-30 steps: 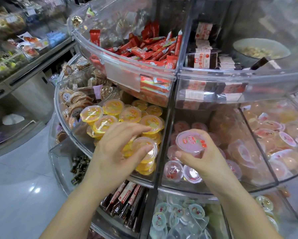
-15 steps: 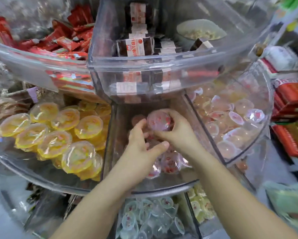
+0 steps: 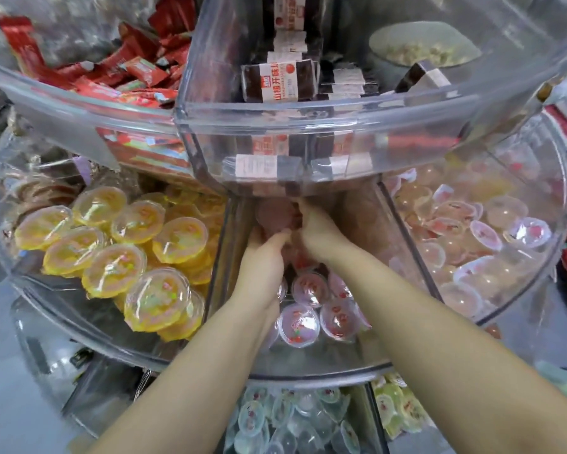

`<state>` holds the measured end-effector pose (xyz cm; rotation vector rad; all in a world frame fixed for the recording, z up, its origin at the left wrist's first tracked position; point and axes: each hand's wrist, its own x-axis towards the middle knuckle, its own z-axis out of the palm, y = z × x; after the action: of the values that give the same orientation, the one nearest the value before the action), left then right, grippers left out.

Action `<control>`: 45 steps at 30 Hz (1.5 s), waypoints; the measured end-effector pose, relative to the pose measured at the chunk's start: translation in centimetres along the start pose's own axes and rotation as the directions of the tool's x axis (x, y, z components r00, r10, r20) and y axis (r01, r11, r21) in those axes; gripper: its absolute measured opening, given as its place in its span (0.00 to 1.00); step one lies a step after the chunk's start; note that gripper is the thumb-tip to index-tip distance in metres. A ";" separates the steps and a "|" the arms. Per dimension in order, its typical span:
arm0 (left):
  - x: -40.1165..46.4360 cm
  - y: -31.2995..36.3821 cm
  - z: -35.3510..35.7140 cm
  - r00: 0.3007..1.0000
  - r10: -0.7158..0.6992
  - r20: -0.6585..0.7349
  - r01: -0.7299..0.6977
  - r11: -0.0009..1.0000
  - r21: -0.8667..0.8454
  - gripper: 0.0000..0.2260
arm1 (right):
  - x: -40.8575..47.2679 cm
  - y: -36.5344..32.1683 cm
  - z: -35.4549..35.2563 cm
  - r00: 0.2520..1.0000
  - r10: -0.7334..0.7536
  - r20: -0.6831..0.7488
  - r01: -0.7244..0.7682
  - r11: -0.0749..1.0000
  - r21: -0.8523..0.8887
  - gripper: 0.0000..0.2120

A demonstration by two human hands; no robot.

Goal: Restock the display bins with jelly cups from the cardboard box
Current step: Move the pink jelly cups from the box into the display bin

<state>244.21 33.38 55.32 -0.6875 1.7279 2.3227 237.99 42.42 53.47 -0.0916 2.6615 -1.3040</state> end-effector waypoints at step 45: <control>-15.6 -3.2 -35.3 0.885 0.283 -0.370 -0.204 0.950 0.238 0.11 | -18.5 -16.6 21.1 0.769 -0.380 0.514 0.241 0.917 0.317 0.05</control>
<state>268.48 3.44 51.77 -1.0178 2.3059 2.2357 259.72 18.29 56.33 -0.7967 2.0179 -1.3930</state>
